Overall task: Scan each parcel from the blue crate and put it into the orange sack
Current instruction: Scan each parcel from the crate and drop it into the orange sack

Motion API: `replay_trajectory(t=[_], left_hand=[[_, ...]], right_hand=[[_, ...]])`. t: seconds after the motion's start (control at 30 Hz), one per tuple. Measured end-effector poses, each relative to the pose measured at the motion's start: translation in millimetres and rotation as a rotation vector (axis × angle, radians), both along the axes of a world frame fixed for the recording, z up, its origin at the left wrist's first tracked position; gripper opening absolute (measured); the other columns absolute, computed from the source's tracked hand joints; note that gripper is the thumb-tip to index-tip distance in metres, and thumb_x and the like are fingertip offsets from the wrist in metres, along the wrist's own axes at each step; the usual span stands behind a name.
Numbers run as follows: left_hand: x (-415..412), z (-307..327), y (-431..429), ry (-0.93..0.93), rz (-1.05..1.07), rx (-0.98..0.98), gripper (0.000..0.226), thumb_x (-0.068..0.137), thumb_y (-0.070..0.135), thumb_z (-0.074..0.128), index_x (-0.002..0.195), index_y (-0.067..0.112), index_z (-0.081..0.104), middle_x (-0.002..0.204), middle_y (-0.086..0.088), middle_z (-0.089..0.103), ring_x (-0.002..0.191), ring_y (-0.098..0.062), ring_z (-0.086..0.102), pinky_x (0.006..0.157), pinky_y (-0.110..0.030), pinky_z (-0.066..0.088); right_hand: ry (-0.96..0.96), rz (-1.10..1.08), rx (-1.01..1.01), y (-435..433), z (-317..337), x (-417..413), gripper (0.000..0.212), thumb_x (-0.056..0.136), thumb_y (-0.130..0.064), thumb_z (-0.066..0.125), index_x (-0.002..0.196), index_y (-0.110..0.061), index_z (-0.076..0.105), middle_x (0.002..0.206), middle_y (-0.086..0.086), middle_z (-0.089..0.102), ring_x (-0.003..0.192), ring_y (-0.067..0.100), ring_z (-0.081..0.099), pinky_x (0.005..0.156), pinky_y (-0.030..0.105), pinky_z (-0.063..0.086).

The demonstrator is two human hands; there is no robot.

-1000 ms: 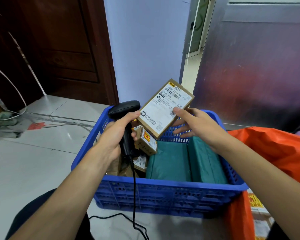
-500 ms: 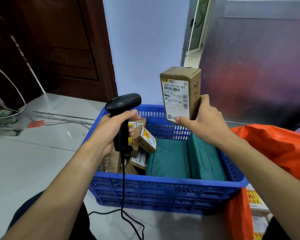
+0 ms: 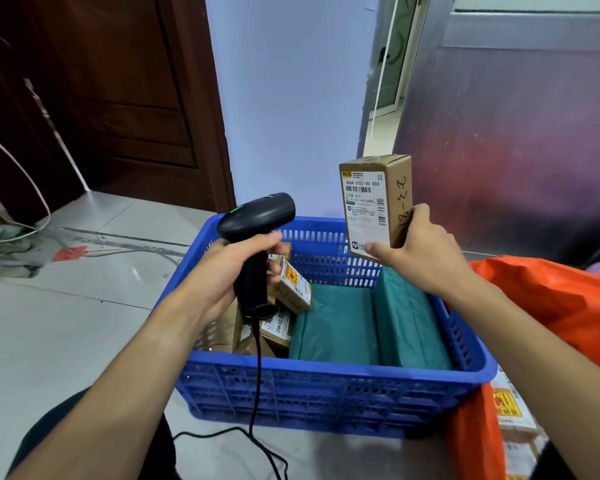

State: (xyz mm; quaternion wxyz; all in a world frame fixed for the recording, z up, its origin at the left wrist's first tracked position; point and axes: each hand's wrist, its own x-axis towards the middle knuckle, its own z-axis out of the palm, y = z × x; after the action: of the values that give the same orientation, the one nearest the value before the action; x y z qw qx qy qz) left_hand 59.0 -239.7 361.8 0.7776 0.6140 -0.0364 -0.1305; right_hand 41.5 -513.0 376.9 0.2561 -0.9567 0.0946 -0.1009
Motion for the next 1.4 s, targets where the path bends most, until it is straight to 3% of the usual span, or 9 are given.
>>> replay_trajectory(t=[0.1, 0.17, 0.33, 0.4, 0.7, 0.93, 1.07, 1.27, 1.4], left_hand=[[-2, 2, -1, -0.02, 0.026, 0.004, 0.037, 0.076, 0.026, 0.08, 0.106, 0.006, 0.072, 0.088, -0.009, 0.073, 0.068, -0.018, 0.064, 0.069, -0.034, 0.059], [-2, 2, 0, -0.028, 0.025, 0.008, 0.034, 0.075, 0.026, 0.081, 0.102, 0.007, 0.073, 0.086, -0.007, 0.071, 0.067, -0.017, 0.064, 0.068, -0.032, 0.06], [-3, 1, -2, -0.057, 0.063, 0.11, 0.003, 0.085, 0.01, 0.079, 0.083, 0.009, 0.077, 0.072, -0.009, 0.065, 0.064, -0.02, 0.061, 0.067, -0.032, 0.059], [-4, 1, -3, -0.053, 0.065, 0.125, 0.01, 0.086, 0.008, 0.079, 0.077, 0.011, 0.08, 0.073, -0.01, 0.065, 0.064, -0.02, 0.062, 0.068, -0.033, 0.059], [-2, 1, -2, -0.035, 0.075, 0.087, 0.008, 0.085, 0.009, 0.08, 0.089, 0.004, 0.074, 0.074, -0.008, 0.066, 0.063, -0.019, 0.062, 0.066, -0.031, 0.059], [0, -1, -3, -0.038, 0.067, 0.076, 0.017, 0.082, 0.012, 0.081, 0.094, 0.001, 0.074, 0.074, -0.007, 0.067, 0.062, -0.019, 0.062, 0.066, -0.031, 0.06], [0, -2, -5, -0.031, 0.056, 0.073, 0.026, 0.073, 0.018, 0.085, 0.093, 0.004, 0.075, 0.077, -0.008, 0.068, 0.063, -0.018, 0.063, 0.067, -0.032, 0.06], [2, -3, -15, -0.023, 0.036, 0.039, 0.009, 0.085, 0.011, 0.079, 0.089, 0.005, 0.073, 0.077, -0.007, 0.067, 0.062, -0.016, 0.062, 0.063, -0.029, 0.059], [4, -5, -29, -0.023, 0.012, 0.029, 0.01, 0.086, 0.011, 0.078, 0.09, 0.005, 0.071, 0.077, -0.007, 0.065, 0.06, -0.017, 0.06, 0.061, -0.028, 0.058]], right_hand=[[0.006, 0.003, -0.009, 0, -1, 0, 0.064, 0.086, -0.053, 0.075, 0.117, -0.012, 0.037, 0.119, 0.01, 0.066, 0.097, 0.034, 0.059, 0.074, 0.037, 0.038], [0.009, 0.005, -0.008, 1, -1, 1, 0.063, 0.086, -0.053, 0.075, 0.117, -0.013, 0.037, 0.118, 0.009, 0.066, 0.091, 0.031, 0.055, 0.073, 0.037, 0.038], [0.017, 0.02, -0.013, 3, -3, 1, 0.062, 0.086, -0.053, 0.075, 0.114, -0.016, 0.034, 0.115, 0.006, 0.066, 0.085, 0.025, 0.051, 0.072, 0.037, 0.039], [0.016, 0.02, -0.01, 3, -4, 1, 0.062, 0.086, -0.053, 0.075, 0.115, -0.016, 0.035, 0.118, 0.006, 0.067, 0.085, 0.025, 0.051, 0.072, 0.037, 0.04], [0.007, 0.011, -0.002, 1, 0, -1, 0.061, 0.087, -0.051, 0.075, 0.115, -0.014, 0.036, 0.102, -0.002, 0.053, 0.087, 0.025, 0.05, 0.072, 0.036, 0.038], [0.004, -0.008, -0.039, -7, -2, -1, 0.067, 0.084, -0.056, 0.076, 0.118, -0.012, 0.038, 0.12, 0.011, 0.066, 0.108, 0.038, 0.062, 0.081, 0.042, 0.048], [0.011, -0.016, -0.038, -13, 1, -5, 0.067, 0.084, -0.057, 0.075, 0.12, -0.013, 0.037, 0.127, 0.012, 0.066, 0.11, 0.04, 0.063, 0.085, 0.044, 0.05], [0.032, -0.037, -0.058, -28, 4, -16, 0.067, 0.084, -0.059, 0.074, 0.12, -0.016, 0.036, 0.128, 0.011, 0.065, 0.111, 0.039, 0.064, 0.088, 0.049, 0.053], [0.043, -0.07, -0.089, -46, 3, -28, 0.07, 0.083, -0.062, 0.073, 0.12, -0.017, 0.035, 0.128, 0.012, 0.065, 0.11, 0.04, 0.064, 0.089, 0.052, 0.054]])
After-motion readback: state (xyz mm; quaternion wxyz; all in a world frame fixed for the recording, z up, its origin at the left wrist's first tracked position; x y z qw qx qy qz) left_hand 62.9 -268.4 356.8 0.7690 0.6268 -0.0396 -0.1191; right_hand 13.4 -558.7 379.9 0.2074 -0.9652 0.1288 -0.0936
